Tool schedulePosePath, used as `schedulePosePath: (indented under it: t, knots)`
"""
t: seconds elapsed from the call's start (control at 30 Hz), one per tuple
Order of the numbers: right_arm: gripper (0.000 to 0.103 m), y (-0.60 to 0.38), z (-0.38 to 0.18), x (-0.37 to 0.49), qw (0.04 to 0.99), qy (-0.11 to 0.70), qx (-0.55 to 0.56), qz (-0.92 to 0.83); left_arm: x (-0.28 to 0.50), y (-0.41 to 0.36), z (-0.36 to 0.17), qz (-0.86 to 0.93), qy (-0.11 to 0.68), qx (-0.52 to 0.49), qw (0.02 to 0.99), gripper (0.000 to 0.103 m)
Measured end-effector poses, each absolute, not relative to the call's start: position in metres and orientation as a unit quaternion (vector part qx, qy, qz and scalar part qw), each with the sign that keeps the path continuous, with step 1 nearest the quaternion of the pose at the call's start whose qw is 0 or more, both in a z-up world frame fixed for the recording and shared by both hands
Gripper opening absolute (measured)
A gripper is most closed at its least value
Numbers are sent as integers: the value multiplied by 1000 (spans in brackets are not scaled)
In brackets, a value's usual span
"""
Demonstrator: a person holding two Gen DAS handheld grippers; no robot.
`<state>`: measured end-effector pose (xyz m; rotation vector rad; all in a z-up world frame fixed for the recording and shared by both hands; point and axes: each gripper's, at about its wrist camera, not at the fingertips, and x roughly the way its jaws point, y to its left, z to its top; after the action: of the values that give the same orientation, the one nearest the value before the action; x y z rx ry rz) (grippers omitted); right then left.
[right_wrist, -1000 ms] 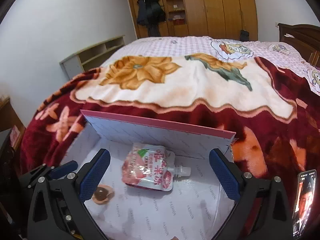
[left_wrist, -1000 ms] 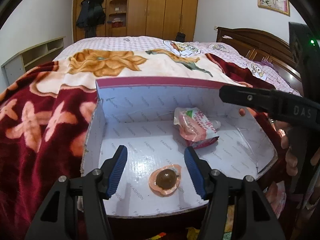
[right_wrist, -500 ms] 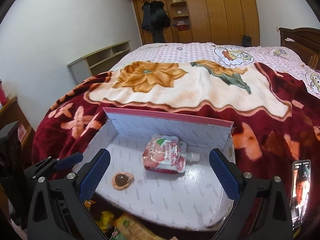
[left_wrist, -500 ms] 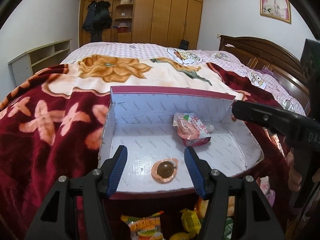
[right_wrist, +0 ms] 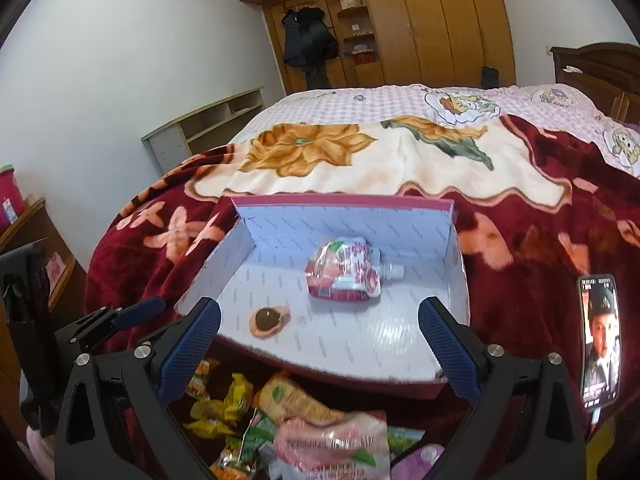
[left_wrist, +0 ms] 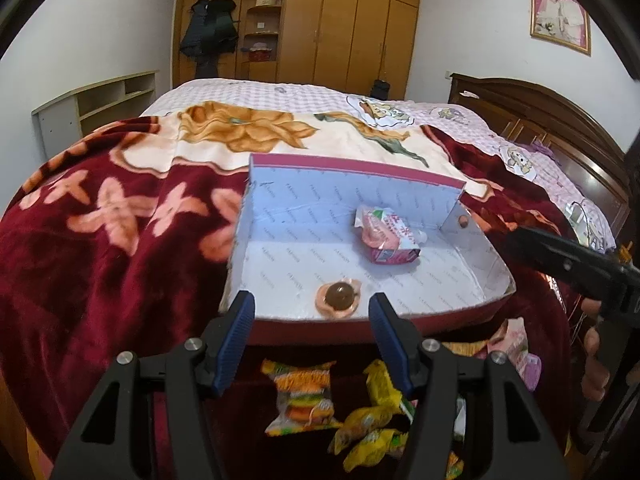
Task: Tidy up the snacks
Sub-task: 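Withdraw both tools from the box toward the remaining snacks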
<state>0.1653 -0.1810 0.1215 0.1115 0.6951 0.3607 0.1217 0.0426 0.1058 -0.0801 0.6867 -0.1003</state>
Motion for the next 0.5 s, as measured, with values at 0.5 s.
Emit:
schedulePosePath:
  t: [0.5]
  knots:
    - [101, -200, 97, 128, 918, 353, 72, 166, 98, 57, 81, -25, 369, -44, 928, 63]
